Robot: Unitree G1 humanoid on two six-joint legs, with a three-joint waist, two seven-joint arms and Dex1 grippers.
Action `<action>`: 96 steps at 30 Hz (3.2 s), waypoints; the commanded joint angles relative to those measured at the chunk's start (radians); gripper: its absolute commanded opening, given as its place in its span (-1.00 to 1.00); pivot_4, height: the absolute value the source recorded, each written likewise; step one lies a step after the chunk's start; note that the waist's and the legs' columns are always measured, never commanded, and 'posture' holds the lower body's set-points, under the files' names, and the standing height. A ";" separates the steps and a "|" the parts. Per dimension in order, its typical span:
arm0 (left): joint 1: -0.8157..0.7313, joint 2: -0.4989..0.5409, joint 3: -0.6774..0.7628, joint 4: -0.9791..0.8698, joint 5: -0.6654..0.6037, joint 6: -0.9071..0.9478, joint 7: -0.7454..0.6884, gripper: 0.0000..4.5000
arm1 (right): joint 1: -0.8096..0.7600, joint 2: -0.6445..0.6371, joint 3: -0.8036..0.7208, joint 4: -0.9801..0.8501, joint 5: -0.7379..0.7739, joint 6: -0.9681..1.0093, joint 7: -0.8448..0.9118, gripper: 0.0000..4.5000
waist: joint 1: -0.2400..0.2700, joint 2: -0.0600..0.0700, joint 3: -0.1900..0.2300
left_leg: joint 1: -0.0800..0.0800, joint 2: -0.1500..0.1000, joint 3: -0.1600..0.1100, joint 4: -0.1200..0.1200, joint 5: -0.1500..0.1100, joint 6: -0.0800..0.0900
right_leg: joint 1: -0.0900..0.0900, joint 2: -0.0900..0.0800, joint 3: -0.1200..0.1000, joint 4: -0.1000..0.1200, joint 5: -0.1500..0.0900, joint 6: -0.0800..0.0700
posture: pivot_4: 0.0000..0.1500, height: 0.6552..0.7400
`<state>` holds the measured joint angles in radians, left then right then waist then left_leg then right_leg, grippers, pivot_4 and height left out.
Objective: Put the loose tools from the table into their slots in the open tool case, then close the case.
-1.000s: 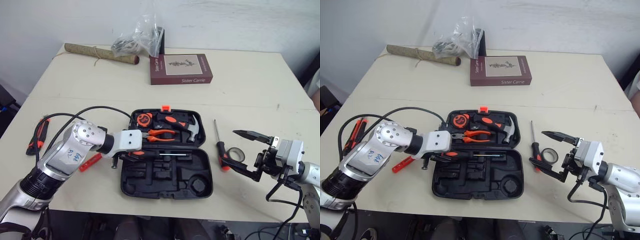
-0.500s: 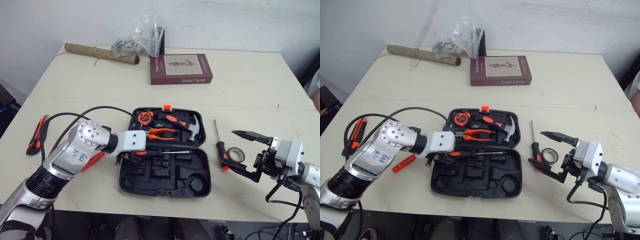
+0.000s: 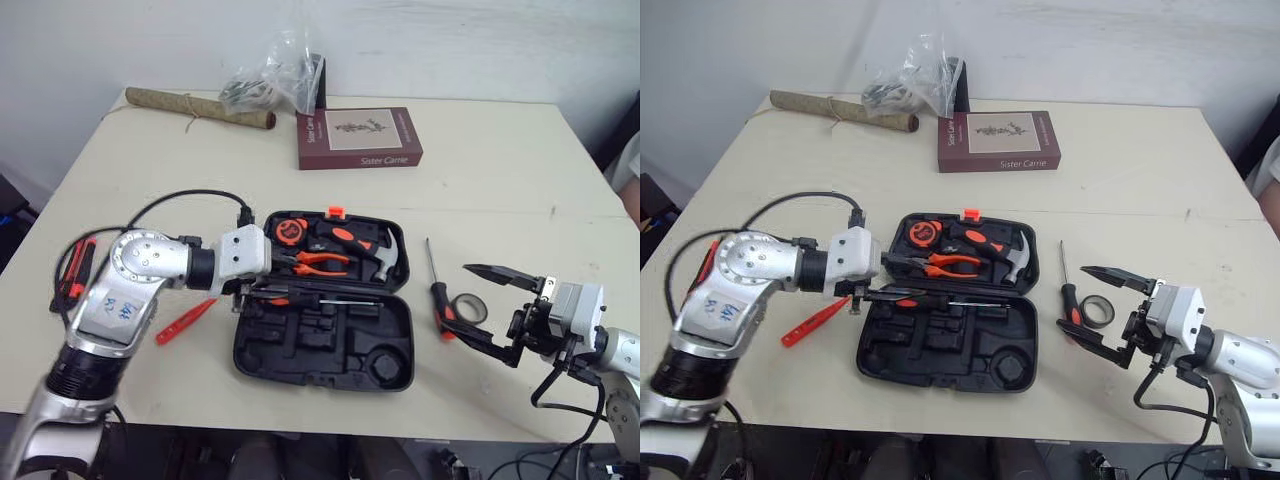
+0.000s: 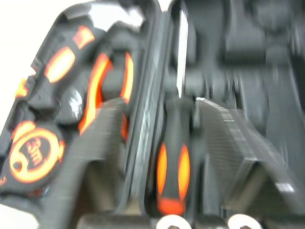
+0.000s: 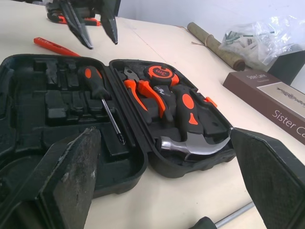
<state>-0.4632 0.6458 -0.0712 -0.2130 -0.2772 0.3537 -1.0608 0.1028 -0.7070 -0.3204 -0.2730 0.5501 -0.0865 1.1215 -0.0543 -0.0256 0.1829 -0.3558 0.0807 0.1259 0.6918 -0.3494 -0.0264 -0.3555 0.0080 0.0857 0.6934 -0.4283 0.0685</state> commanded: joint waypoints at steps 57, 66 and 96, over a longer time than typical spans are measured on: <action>0.772 0.376 1.060 0.810 -0.105 -0.523 0.060 0.98 | 0.406 0.018 -0.523 0.556 -0.047 -0.282 -0.066 1.00 | -0.010 0.002 -0.008 | 0.024 -0.001 0.001 -0.028 -0.004 0.002 | 0.028 -0.002 0.000 -0.034 0.001 0.000 | 1.00 1.00; 0.668 0.313 0.914 0.593 -0.179 -0.442 0.054 0.98 | 0.238 -0.010 -0.371 0.310 0.000 -0.104 -0.122 1.00 | 0.002 0.003 -0.008 | 0.022 -0.002 0.000 -0.028 -0.005 0.002 | 0.027 -0.004 -0.003 -0.032 0.002 0.000 | 1.00 1.00; 0.445 0.214 0.439 -0.183 -0.407 0.026 0.014 0.98 | -0.053 -0.369 -0.059 -0.362 0.748 1.333 -0.926 1.00 | -0.008 0.003 -0.008 | -0.014 -0.001 -0.003 -0.018 0.000 -0.001 | -0.008 -0.001 -0.002 -0.025 0.002 0.001 | 1.00 1.00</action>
<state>-0.0212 0.8617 0.3610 -0.3599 -0.6669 0.3818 -1.0476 0.0482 -1.0581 -0.3529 -0.6230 1.3005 1.2330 0.2102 -0.0628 -0.0225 0.1752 -0.3699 0.0798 0.1230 0.6747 -0.3499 -0.0268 -0.3636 0.0073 0.0834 0.6688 -0.4259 0.0693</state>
